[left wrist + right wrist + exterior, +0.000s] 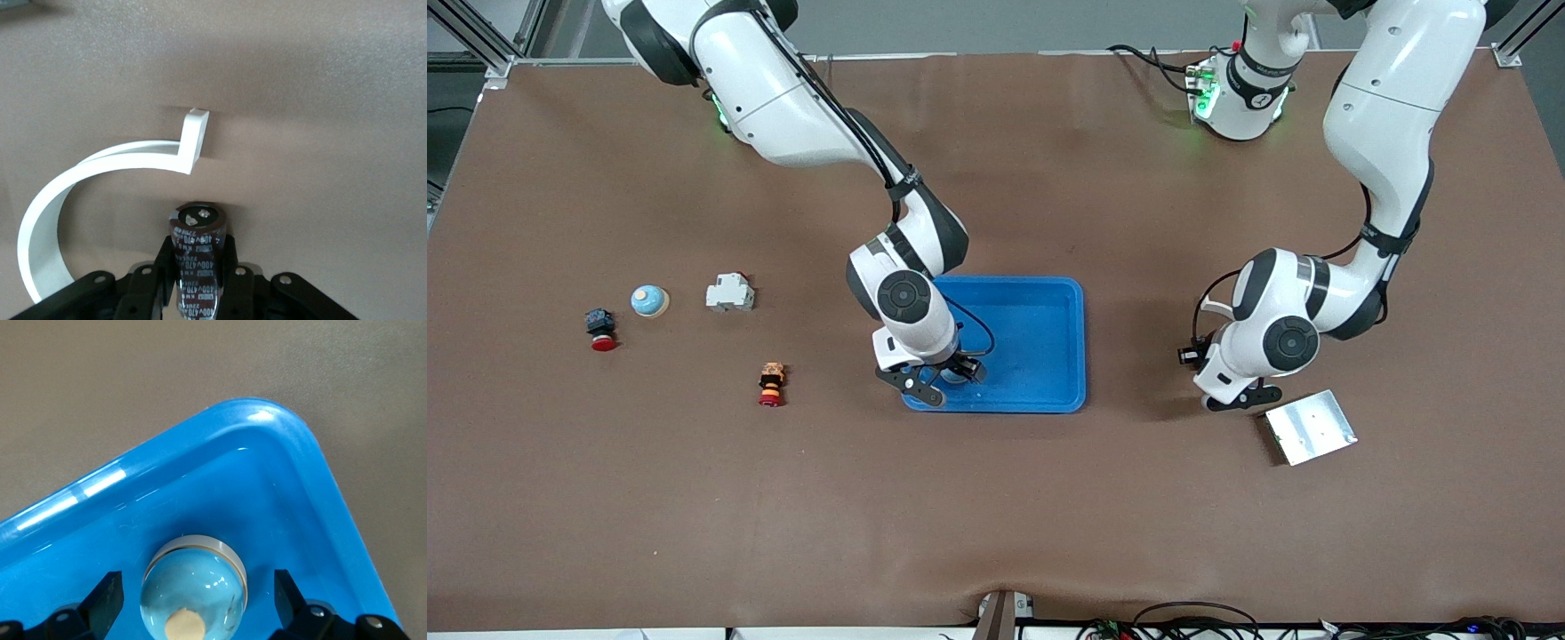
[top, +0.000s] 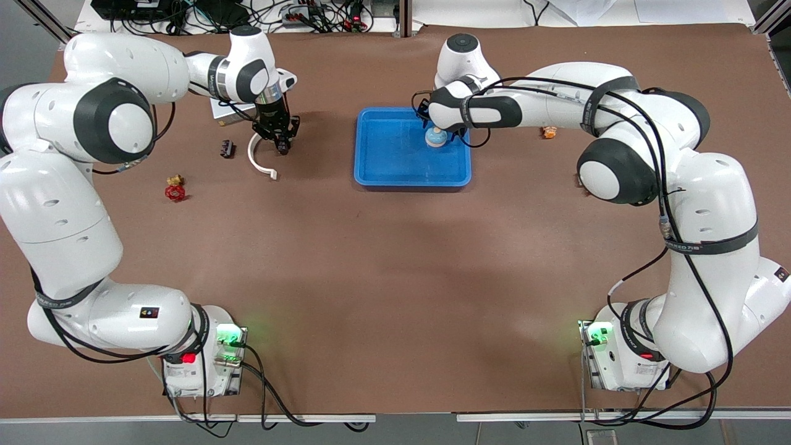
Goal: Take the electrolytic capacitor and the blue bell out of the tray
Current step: 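Grasp the second bell with the right gripper while the left gripper lowers the capacitor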
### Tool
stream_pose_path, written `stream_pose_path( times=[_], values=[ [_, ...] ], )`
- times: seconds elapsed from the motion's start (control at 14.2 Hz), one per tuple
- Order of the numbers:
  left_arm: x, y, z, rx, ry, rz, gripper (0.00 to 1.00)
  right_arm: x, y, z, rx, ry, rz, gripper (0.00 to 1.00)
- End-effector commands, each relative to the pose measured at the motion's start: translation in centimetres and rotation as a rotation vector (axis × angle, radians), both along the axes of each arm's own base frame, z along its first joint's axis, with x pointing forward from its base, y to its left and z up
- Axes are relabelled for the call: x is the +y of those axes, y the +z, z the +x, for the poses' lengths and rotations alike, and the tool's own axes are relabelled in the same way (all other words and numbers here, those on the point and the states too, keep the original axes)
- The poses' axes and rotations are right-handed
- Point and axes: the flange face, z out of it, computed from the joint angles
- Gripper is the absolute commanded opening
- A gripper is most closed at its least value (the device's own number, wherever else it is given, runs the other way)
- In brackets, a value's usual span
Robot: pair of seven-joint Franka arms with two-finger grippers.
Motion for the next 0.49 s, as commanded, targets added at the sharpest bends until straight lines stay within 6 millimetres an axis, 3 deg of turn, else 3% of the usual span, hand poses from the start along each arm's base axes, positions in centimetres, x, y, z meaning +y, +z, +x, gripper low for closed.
stream_pose_path(
  times=[0.0,0.21,0.42],
  values=[
    [-0.29,-0.18,0.15,-0.016,-0.018,0.016,0.11,0.75,-0.38,0.13,-0.021,-0.01,-0.007,1.0],
    [-0.29,-0.18,0.15,-0.016,-0.018,0.016,0.19,0.74,-0.49,0.11,-0.019,-0.01,-0.007,1.0],
    [-0.38,-0.13,0.19,-0.017,-0.019,0.015,0.42,0.83,-0.49,0.04,-0.019,-0.008,-0.007,1.0]
  ],
)
